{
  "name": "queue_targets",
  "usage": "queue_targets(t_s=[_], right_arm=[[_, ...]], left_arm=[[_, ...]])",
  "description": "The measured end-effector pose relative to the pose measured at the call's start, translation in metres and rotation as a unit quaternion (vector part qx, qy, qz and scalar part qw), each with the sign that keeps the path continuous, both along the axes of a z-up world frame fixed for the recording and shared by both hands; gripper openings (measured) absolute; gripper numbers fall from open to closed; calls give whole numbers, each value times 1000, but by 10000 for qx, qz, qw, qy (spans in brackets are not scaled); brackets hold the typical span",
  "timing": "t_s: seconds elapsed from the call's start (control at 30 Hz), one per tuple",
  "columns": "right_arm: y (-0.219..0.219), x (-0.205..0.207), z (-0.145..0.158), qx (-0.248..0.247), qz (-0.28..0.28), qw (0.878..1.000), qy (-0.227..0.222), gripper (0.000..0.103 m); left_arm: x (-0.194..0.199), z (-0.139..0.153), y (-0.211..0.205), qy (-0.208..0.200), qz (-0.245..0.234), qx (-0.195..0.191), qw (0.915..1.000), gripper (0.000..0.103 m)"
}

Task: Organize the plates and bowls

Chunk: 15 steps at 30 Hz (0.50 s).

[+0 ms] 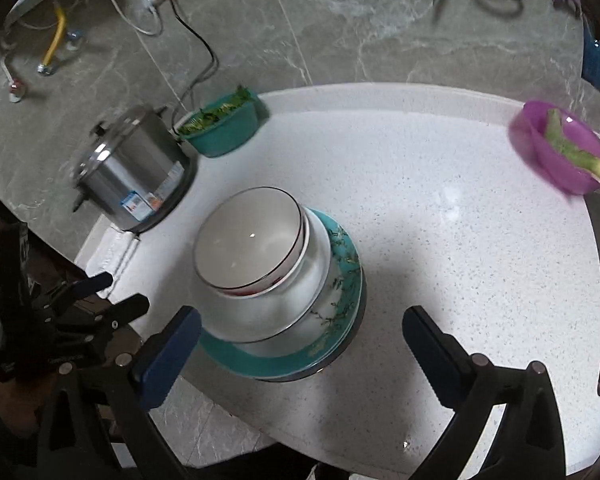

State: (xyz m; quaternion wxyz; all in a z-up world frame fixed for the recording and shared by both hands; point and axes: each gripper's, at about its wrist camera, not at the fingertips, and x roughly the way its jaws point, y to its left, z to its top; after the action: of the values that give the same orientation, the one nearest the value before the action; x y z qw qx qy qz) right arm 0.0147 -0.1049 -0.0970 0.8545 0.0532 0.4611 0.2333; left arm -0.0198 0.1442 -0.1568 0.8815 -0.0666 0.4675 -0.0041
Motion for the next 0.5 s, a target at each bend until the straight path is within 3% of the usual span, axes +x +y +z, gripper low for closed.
queue_targets(t_s=[0.23, 0.5], right_arm=[[-9, -35, 32, 73, -283, 9991, -312, 103], [-7, -52, 50, -100, -685, 9966, -437, 103]], left_arm=[[-33, 39, -41, -399, -160, 43, 9991, 103], [-43, 70, -60, -345, 229, 748, 9963, 103]])
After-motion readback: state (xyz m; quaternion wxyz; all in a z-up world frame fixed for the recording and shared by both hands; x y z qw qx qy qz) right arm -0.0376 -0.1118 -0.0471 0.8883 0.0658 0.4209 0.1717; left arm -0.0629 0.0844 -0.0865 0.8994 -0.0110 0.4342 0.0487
